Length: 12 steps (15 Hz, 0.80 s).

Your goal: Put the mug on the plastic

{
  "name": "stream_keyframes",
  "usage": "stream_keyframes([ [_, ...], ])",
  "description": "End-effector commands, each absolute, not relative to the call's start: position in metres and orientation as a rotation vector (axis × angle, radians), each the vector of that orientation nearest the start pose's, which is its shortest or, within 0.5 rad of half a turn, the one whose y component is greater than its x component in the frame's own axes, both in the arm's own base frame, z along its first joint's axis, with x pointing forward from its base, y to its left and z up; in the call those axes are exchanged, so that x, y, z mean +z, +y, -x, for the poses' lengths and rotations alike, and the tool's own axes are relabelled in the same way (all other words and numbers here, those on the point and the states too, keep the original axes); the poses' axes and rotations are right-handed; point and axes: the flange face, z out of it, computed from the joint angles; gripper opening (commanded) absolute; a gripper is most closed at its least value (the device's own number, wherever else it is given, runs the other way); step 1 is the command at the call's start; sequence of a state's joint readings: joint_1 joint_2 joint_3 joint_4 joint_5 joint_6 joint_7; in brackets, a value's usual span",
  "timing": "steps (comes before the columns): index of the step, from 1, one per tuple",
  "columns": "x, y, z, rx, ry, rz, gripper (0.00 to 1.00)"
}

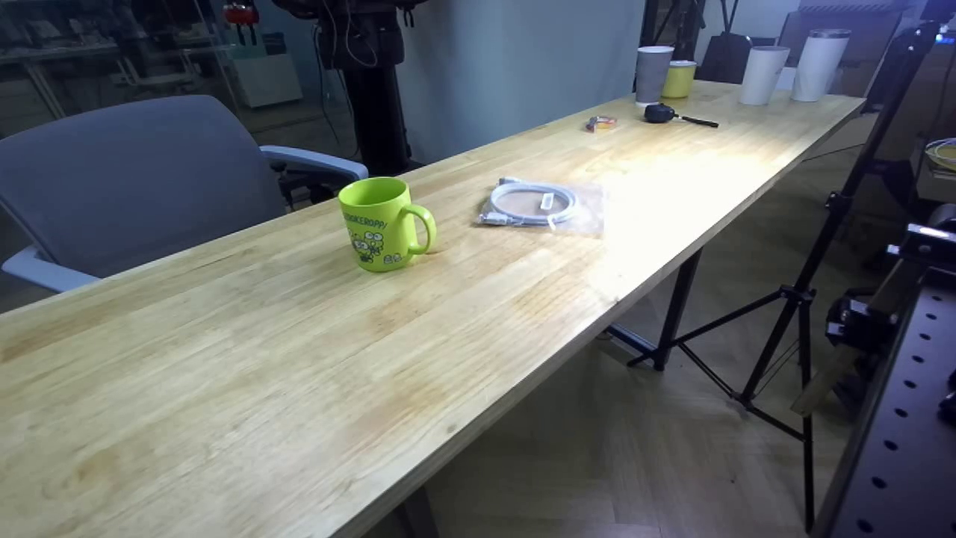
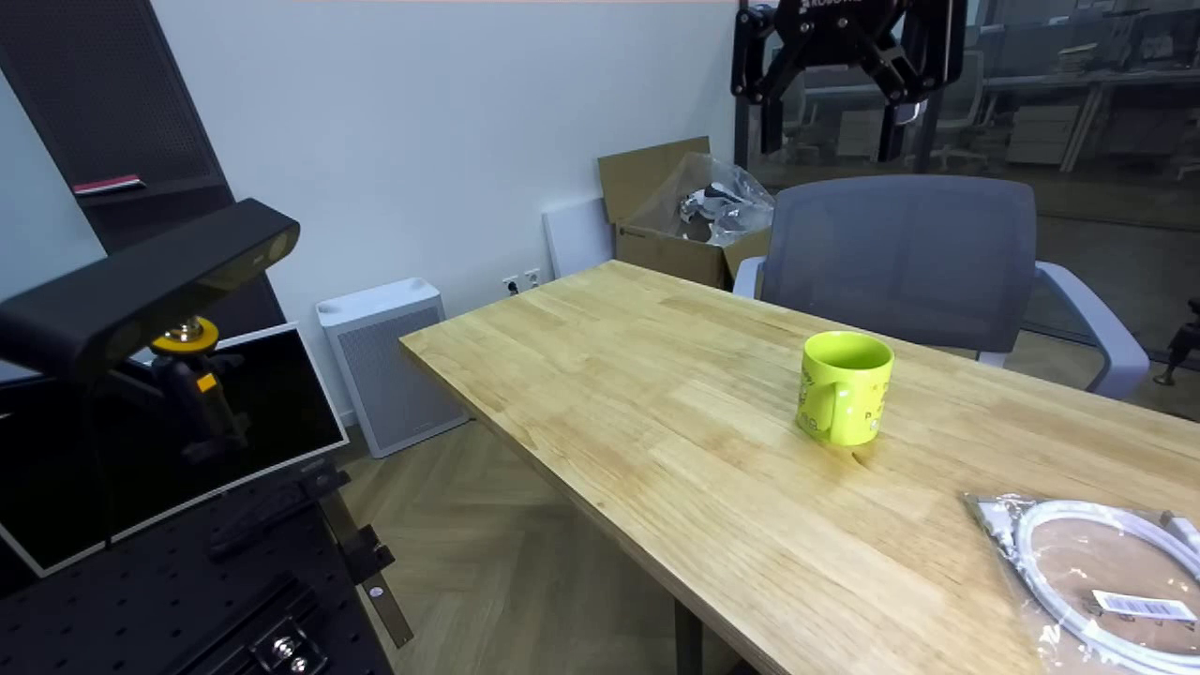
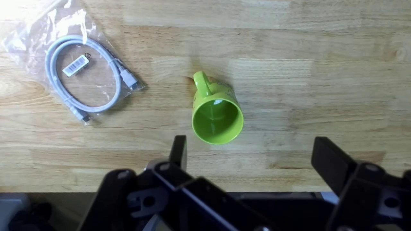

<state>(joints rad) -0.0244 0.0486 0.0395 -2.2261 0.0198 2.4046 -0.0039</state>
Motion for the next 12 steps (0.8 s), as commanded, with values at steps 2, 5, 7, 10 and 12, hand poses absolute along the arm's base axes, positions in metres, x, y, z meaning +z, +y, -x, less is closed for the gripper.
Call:
stream_keyframes([
  [2, 0.357, 0.011, -0.590, -0.163, -0.010, 3.136, 1.00],
  [5, 0.344, 0.024, -0.612, -0.140, -0.035, 3.160, 1.00],
  [7, 0.335, 0.033, -0.625, -0.120, -0.042, 3.179, 1.00],
  [10, 0.329, 0.034, -0.617, -0.114, -0.083, 3.161, 1.00],
  [12, 0.325, 0.037, -0.623, -0.103, -0.087, 3.165, 1.00],
])
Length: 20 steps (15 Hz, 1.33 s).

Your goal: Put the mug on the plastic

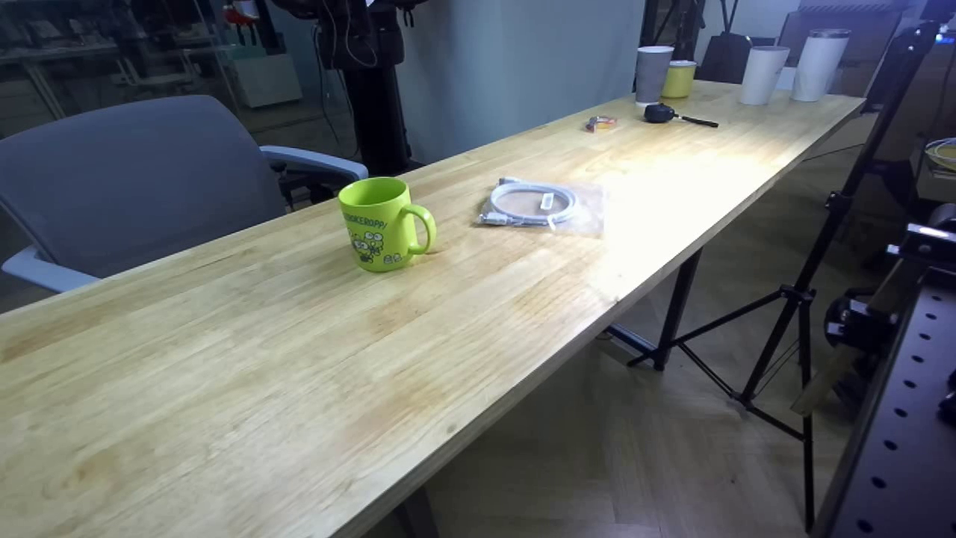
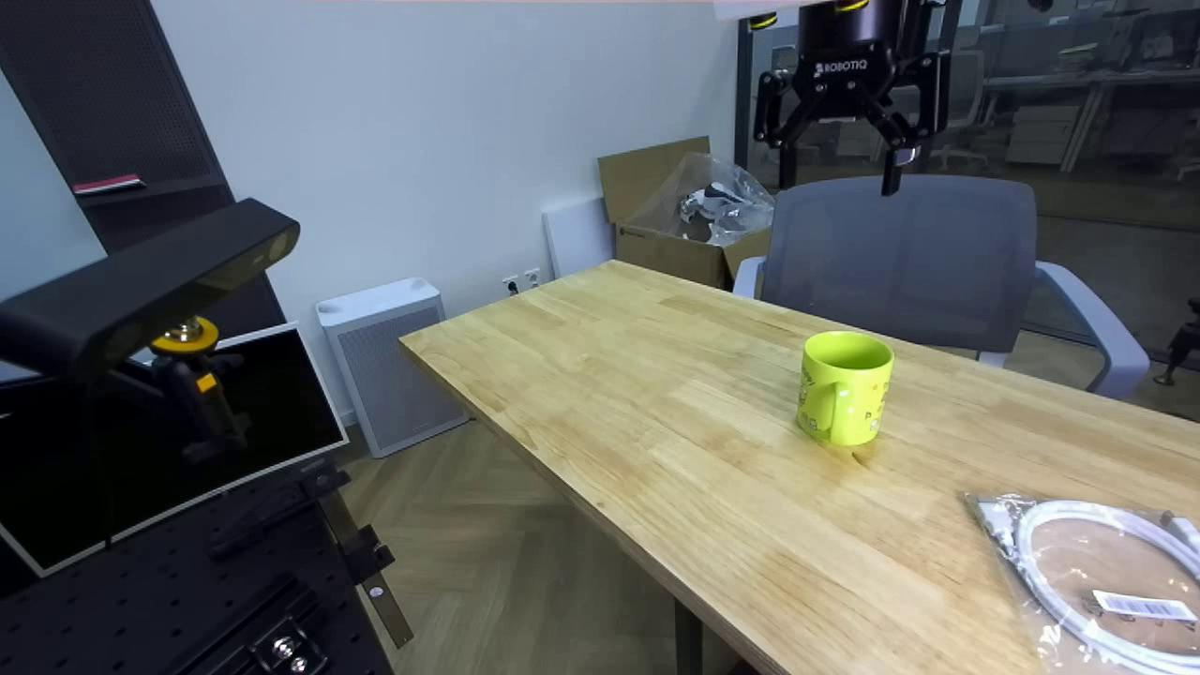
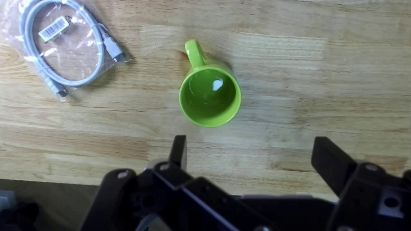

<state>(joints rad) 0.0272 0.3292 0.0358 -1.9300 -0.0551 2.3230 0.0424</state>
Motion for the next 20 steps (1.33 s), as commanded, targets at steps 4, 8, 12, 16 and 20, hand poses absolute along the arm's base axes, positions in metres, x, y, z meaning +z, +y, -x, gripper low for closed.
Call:
stream_keyframes([
  [4, 0.325, 0.035, -0.625, -0.104, -0.081, 3.167, 1.00],
  [8, 0.325, 0.035, -0.625, -0.104, -0.081, 3.168, 1.00],
  [12, 0.319, 0.037, -0.631, -0.124, -0.126, 3.168, 1.00],
  [16, 0.300, 0.032, -0.633, -0.096, -0.126, 3.175, 1.00],
  [20, 0.278, 0.029, -0.633, -0.047, -0.119, 3.177, 1.00],
])
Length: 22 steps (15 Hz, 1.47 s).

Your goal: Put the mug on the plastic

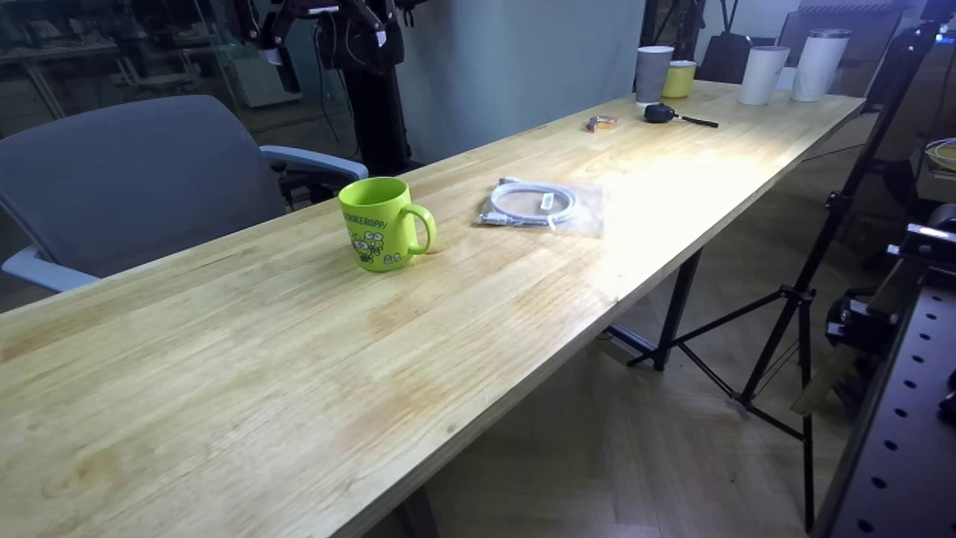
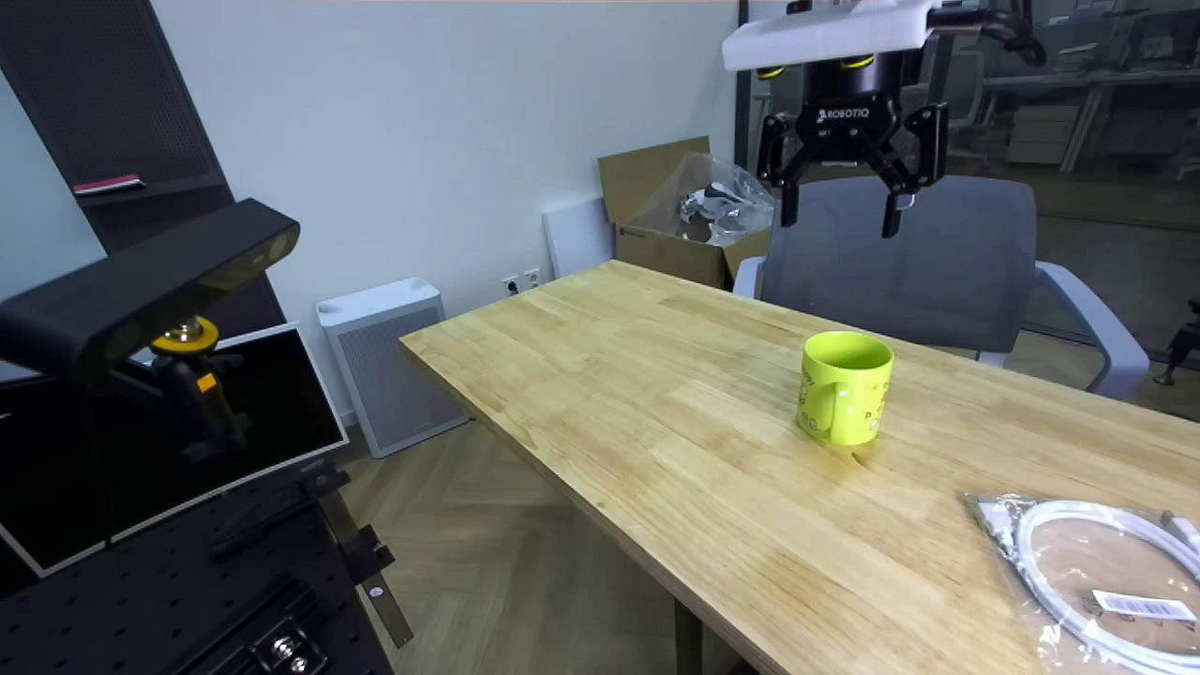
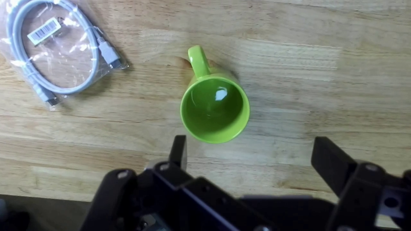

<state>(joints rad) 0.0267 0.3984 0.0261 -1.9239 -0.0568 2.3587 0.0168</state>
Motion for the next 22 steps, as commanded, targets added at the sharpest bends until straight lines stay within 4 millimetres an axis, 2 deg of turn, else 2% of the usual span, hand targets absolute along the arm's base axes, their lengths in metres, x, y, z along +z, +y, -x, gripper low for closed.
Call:
stream_keyframes([
  [1, 0.272, 0.029, -0.633, -0.035, -0.119, 3.178, 1.00],
  [4, 0.257, 0.030, -0.633, -0.008, -0.131, 3.176, 1.00],
  [7, 0.249, 0.036, -0.641, -0.035, -0.159, 3.179, 1.00],
  [16, 0.223, 0.063, -0.658, -0.018, -0.197, 3.156, 1.00],
  [22, 0.200, 0.065, -0.660, 0.009, -0.195, 3.154, 1.00],
])
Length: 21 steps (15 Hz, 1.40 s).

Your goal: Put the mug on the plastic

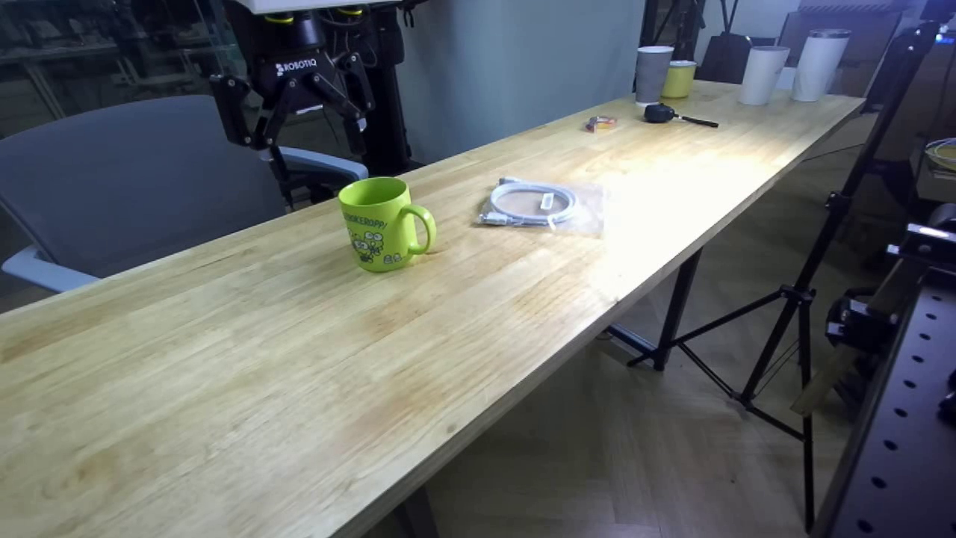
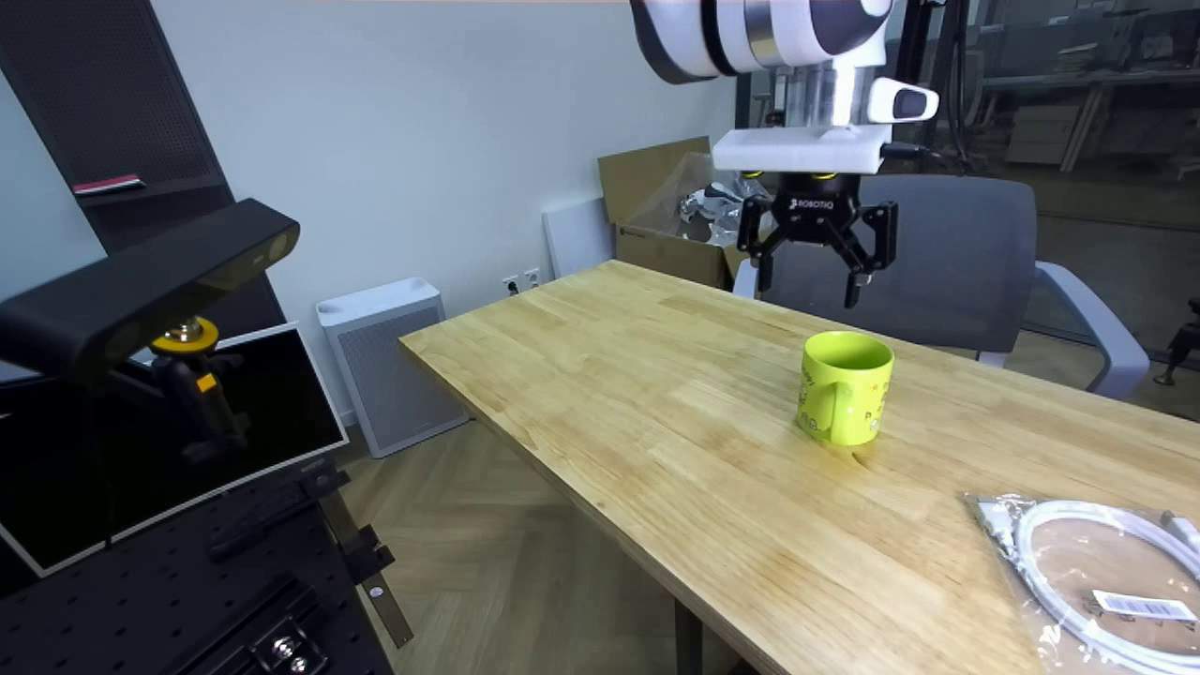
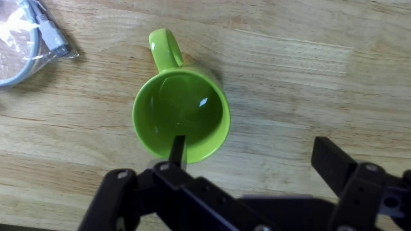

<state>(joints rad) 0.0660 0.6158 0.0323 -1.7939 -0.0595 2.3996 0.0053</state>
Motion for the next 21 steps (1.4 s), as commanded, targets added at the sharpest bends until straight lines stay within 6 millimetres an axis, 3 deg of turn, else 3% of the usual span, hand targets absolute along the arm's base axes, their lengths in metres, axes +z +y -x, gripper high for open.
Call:
stream_keyframes([
  [1, 0.196, 0.064, -0.660, 0.018, -0.195, 3.156, 1.00],
  [8, 0.175, 0.061, -0.663, 0.050, -0.175, 3.162, 1.00],
  [21, 0.154, 0.059, -0.664, 0.045, -0.151, 3.162, 1.00],
])
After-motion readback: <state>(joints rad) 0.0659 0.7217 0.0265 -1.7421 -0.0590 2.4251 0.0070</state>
